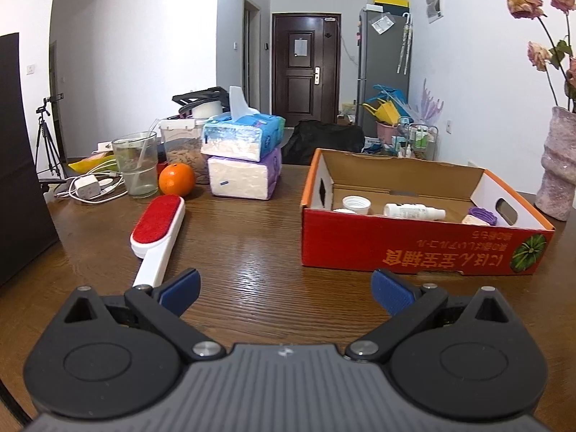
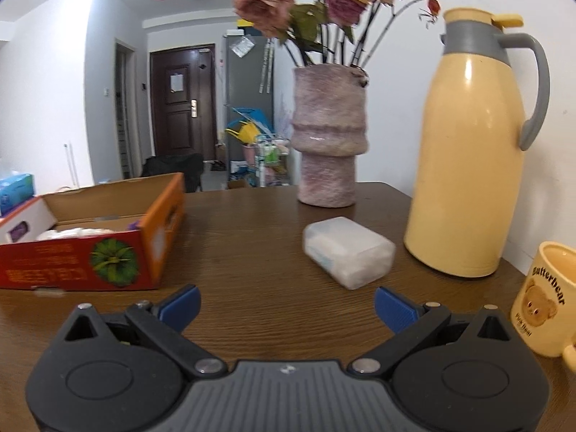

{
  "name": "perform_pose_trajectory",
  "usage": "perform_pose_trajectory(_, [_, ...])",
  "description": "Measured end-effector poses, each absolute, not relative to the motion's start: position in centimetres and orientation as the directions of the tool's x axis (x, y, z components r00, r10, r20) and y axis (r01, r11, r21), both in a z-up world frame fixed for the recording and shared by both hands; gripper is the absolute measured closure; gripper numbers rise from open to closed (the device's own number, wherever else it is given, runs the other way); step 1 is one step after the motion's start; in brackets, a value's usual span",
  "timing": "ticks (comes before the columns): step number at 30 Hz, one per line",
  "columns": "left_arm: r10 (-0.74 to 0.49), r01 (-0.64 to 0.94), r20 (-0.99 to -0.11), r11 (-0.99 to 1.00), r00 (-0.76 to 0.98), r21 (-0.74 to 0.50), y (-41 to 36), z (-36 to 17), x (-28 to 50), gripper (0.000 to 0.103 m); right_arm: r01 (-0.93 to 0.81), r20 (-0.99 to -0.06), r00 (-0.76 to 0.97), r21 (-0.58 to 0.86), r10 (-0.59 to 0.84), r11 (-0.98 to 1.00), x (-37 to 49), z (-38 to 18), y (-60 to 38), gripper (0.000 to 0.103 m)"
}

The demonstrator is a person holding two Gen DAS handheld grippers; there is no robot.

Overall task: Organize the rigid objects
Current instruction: 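Withdraw both open tools from the box back toward the table, then grasp the clear cotton swab box with the right tool while the left tool grasps the lint brush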

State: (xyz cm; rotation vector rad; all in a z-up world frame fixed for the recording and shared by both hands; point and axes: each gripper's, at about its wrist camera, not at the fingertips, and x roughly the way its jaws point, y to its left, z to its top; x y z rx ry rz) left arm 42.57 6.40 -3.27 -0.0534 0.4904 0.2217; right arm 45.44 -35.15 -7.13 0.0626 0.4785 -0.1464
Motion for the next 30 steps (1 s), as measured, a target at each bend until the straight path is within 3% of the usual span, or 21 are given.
perform_pose_trajectory(16, [0.272, -0.303, -0.486, 0.953, 0.831, 0.015, 9.3, -3.7, 43.9, 0.0, 0.238, -0.529, 0.818, -0.047, -0.226, 0.97, 52.7, -9.3, -40.0, 0.0])
perform_pose_trajectory(30, [0.326, -0.366, -0.5, 0.931, 0.803, 0.02, 12.1, -3.9, 44.8, 0.0, 0.233, -0.575, 0.793, -0.015, -0.199, 0.972, 58.7, -10.2, -41.8, 0.001])
